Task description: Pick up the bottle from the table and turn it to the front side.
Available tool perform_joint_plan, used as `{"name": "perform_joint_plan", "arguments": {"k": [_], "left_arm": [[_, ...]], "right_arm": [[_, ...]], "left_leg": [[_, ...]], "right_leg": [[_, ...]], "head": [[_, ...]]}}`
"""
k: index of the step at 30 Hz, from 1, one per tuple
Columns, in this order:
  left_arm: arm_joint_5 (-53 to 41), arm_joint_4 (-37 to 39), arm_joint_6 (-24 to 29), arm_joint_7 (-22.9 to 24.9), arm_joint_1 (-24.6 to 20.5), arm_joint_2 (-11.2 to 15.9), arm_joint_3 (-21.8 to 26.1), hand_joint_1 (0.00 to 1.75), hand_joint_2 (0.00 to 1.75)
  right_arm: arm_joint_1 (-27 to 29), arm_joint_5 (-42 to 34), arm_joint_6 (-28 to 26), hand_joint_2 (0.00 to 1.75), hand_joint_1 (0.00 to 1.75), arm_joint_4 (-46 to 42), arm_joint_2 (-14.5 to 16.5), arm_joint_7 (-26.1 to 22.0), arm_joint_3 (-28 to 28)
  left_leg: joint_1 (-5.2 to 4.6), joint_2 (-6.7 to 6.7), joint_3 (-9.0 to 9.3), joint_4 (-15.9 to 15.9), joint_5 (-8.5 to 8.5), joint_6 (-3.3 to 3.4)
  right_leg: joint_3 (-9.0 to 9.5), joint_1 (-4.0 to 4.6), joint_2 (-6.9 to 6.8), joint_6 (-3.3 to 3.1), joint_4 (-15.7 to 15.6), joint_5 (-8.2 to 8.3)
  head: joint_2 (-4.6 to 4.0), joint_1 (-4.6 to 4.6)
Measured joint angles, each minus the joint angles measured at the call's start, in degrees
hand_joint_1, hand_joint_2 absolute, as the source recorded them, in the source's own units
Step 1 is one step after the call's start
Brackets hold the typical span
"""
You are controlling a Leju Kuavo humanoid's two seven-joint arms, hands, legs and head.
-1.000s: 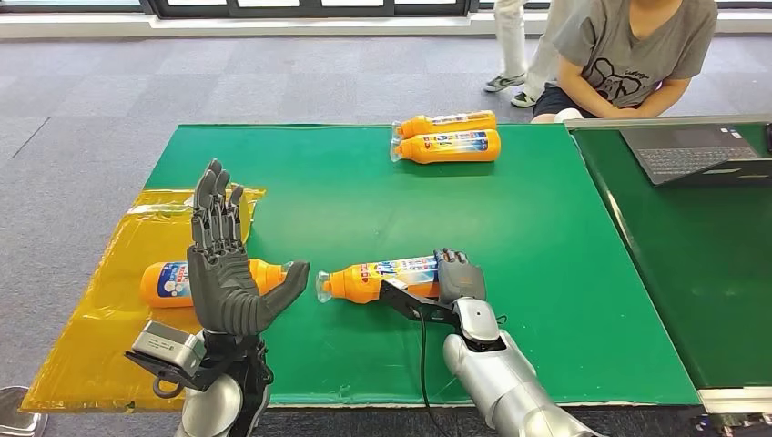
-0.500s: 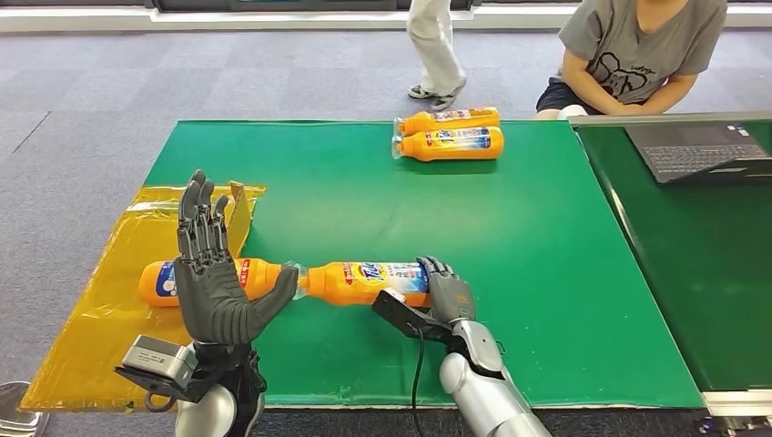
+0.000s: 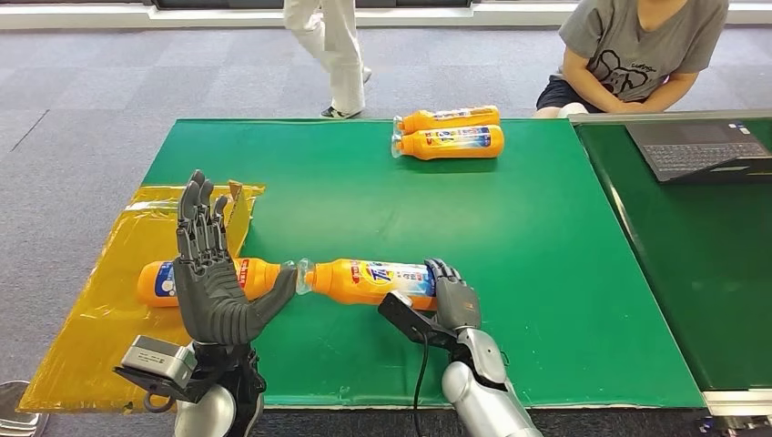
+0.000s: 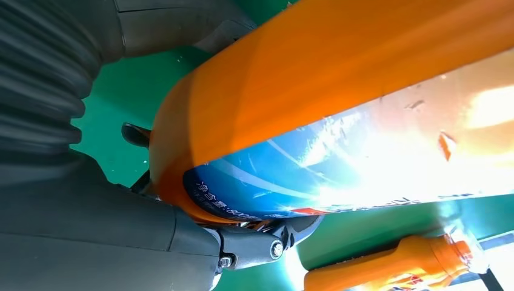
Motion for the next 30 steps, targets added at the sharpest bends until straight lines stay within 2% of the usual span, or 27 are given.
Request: {"name": "perform_joint_plan", "arguments": {"k": [12,15,17,20,22,26,30], "left_arm": [[-0.05,0.07,-0.13,0.04,0.0,0.0,0.0,0.0,1.75],[-0.07,0.22,-0.09,0.04,0.0,0.0,0.0,0.0,1.75],[-0.07,0.33,0.05,0.03,0.03,0.0,0.01,0.0,1.75],[-0.03,0.54,0.28,-0.04,0.07,-0.01,0.08,0.0,1.75],[0.04,0.8,0.59,-0.14,0.05,-0.03,0.09,0.0,1.75],[0.11,1.5,1.25,-0.4,-0.03,-0.15,0.08,0.0,1.75],[0.11,2.13,1.41,-0.56,-0.12,-0.27,0.07,0.0,1.75]], "right_arm": [[0.3,-0.44,-0.05,1.75,1.75,-0.31,-0.04,-0.15,-0.02],[0.56,-2.19,-0.26,1.75,1.75,-0.4,-0.03,-1.68,-0.14],[1.16,-7.5,-0.98,1.75,1.75,-0.75,0.18,-6.34,-0.86],[2.23,-21.78,-1.79,1.75,1.75,-2.31,1.06,-17.76,-3.1],[2.71,-30.5,-1.34,1.75,1.75,-3.88,1.61,-23.05,-4.37],[3.78,-41.95,0.39,1.75,1.75,-7.62,2.12,-26.6,-5.15],[4.15,-45.7,0.59,1.75,1.75,-10.62,2.34,-26.93,-5.16]], "left_leg": [[0.0,0.0,0.0,0.0,0.0,0.0],[0.0,0.0,-0.01,0.0,0.0,0.0],[0.0,-0.01,-0.06,0.0,0.0,0.0],[0.0,-0.01,-0.13,0.0,0.01,0.0],[0.0,-0.01,-0.14,0.0,0.01,0.0],[0.0,0.0,-0.17,0.0,0.01,0.0],[0.0,0.0,-0.2,0.0,0.01,0.0]], "right_leg": [[0.0,0.0,0.01,0.0,0.0,0.0],[0.0,0.0,0.01,0.0,0.0,0.0],[-0.03,0.0,-0.01,0.0,0.0,0.0],[-0.11,0.0,-0.02,-0.01,0.0,0.01],[-0.12,0.0,-0.01,-0.01,0.0,0.01],[-0.16,0.0,0.0,-0.01,0.0,0.01],[-0.19,-0.01,0.01,-0.01,0.0,0.01]], "head": [[0.0,0.0],[0.0,0.0],[0.0,0.0],[0.0,0.0],[0.0,0.0],[0.0,0.0],[0.0,0.0]]}}
